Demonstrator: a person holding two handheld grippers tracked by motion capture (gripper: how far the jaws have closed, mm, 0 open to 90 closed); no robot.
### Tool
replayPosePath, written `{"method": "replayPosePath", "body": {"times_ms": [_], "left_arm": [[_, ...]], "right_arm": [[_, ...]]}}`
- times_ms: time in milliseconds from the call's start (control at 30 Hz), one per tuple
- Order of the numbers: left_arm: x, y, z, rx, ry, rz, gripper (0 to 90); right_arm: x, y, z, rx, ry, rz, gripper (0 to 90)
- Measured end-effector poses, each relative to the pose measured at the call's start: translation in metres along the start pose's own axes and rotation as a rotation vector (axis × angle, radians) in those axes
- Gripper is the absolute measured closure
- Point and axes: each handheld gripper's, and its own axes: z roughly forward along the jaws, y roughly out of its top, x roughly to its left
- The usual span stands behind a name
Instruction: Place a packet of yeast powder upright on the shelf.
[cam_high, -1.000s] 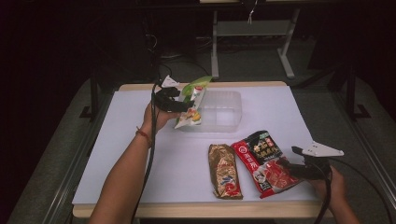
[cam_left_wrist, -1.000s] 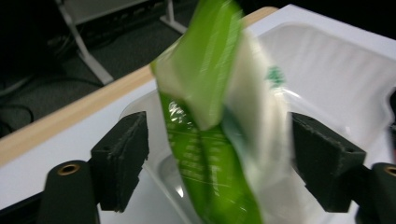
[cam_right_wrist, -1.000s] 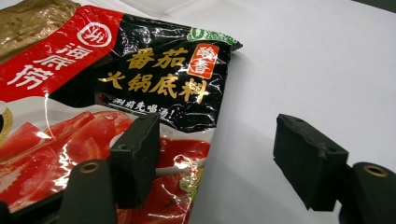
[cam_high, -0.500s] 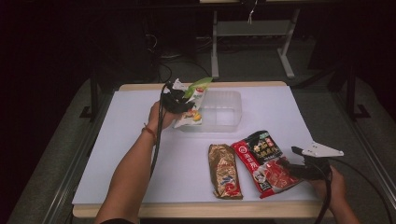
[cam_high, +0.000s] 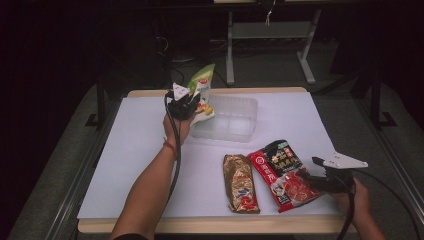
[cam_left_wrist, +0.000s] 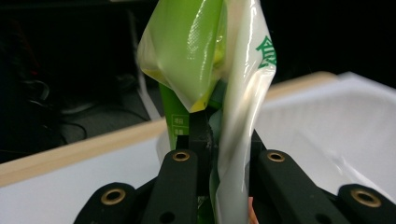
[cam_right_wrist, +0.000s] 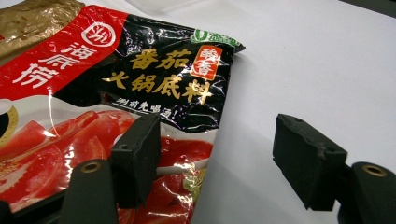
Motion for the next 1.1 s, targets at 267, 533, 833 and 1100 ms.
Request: {"method": "replayPosePath", "body": {"times_ms": [267,533,833,1100], "left_arm": [[-0.009,-0.012,0.014,0.085,-0.074,-0.001,51.5],[0.009,-0.006,-0.022,0.209,-0.241,0.115,39.4],[0.015,-0.018,-0.033,0.388,-0.315,0.337,76.4],[0.000,-0.015,-0.016,0.423,-0.327,0.388,89.0]], "right_arm": [[0.000,0.000,0.000,-0.002,0.002,-0.004,31.9],[0.000,-0.001,-0.002,-0.001,0.005,0.004,31.2],[0.001,0.000,-0.001,0.003,0.004,0.004,31.1],[0.002,0.001,0.000,0.001,0.009,0.001,31.1]]}}
